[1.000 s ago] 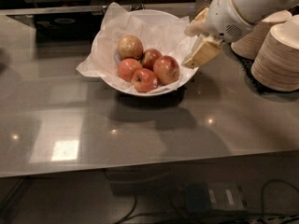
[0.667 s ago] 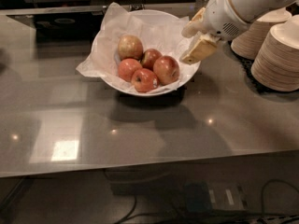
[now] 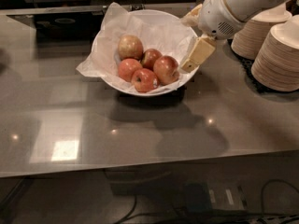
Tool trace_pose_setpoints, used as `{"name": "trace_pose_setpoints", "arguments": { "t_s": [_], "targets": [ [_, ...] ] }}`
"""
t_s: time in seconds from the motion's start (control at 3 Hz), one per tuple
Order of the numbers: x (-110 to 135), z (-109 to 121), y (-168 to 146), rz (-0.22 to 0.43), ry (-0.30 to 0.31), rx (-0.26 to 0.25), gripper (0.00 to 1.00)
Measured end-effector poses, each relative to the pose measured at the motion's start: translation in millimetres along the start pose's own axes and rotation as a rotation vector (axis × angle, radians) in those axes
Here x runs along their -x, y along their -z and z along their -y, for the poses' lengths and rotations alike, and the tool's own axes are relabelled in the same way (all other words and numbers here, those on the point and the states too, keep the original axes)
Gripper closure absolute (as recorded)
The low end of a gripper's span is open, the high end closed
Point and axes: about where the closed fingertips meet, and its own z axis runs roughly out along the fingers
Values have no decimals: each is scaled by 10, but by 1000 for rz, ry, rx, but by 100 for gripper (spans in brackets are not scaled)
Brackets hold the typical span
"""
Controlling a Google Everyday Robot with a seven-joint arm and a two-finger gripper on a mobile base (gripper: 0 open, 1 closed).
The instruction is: Pick apple from white bowl
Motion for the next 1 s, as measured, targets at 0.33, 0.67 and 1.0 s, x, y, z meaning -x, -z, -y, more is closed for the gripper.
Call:
{"name": "trace_pose_setpoints", "arguments": {
  "t_s": [0.33, 0.67, 1.0],
  "targets": [
    [24, -2, -83, 12, 1, 24, 26],
    [61, -17, -167, 26, 5, 47, 30],
    [68, -34, -226, 29, 4, 62, 34]
  ]
}}
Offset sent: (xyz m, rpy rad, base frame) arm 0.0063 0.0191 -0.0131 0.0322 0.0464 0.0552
